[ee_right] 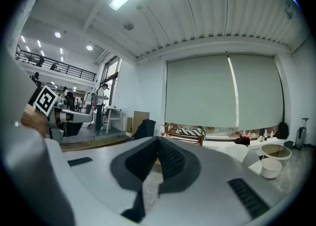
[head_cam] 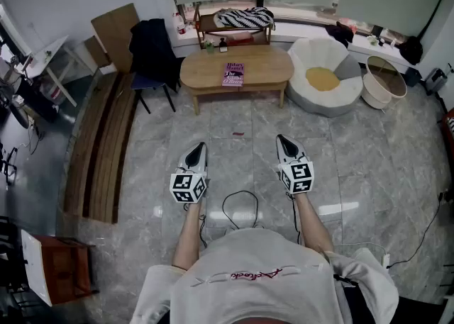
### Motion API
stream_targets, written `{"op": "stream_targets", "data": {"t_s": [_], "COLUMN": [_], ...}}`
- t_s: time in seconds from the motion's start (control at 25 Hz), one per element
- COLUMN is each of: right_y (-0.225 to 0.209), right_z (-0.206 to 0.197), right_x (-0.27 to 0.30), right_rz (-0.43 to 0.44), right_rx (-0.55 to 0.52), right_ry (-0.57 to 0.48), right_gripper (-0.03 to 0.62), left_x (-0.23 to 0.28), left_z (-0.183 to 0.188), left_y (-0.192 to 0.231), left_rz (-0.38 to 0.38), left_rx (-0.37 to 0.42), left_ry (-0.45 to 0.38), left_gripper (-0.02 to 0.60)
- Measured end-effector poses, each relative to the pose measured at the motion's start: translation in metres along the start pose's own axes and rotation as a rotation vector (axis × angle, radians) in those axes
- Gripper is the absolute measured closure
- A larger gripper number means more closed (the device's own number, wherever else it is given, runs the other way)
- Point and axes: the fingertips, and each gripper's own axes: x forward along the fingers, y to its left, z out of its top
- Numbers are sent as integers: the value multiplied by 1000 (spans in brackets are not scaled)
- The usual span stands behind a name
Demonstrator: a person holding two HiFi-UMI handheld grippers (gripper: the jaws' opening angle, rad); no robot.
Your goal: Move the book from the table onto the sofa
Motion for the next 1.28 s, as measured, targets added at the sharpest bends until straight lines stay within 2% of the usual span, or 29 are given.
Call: {"op": "stream_targets", "data": {"t_s": [0.6, 1.28], "right_y": [-13, -35], "right_z": [1, -14], "right_x": [-1, -10], "right_rz": [8, 53], "right_rx": [27, 10], "right_ry": [-12, 2], "right_gripper": [585, 585], "left_x": [8, 26], "left_z": [5, -3], "left_y": [-13, -52], "left_rz": [10, 9], "left_rx": [17, 22], "left_ry": [2, 7], "left_gripper": [572, 572]}}
